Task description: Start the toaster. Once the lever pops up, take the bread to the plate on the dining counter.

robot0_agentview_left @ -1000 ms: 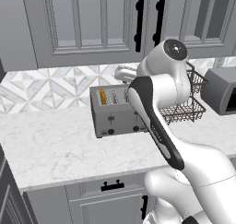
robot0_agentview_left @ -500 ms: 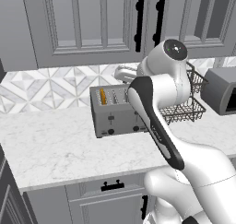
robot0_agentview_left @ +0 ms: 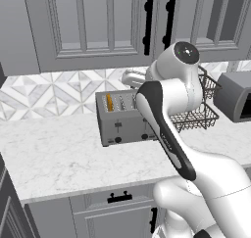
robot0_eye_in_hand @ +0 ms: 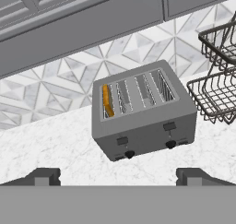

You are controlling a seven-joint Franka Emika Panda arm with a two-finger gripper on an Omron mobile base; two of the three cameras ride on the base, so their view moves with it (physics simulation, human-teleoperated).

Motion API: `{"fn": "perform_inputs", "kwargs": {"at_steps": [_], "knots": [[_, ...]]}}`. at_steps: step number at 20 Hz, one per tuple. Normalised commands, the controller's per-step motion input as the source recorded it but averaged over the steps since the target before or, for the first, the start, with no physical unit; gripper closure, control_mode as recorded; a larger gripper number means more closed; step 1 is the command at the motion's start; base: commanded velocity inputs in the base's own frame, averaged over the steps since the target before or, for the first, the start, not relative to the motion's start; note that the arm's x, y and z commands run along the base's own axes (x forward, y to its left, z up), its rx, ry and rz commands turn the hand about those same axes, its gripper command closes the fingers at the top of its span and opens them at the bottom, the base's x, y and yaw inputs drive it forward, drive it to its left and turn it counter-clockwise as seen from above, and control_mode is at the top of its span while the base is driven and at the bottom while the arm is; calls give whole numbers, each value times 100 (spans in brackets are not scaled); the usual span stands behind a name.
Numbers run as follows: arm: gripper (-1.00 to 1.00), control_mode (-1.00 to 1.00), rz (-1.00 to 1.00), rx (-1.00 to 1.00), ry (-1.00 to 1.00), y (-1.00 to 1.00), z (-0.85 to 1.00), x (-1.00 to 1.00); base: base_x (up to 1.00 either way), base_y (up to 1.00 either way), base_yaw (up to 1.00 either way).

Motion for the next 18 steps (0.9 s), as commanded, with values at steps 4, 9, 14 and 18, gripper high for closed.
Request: {"fn": "perform_inputs", "kwargs": {"at_steps": [4,9,14,18], "knots": [[-100,-100,0,0,0,0,0,0,0,0,0],[-100,-100,0,0,0,0,0,0,0,0,0],[-100,-100,0,0,0,0,0,0,0,0,0],[-100,-100,0,0,0,0,0,0,0,0,0]]}}
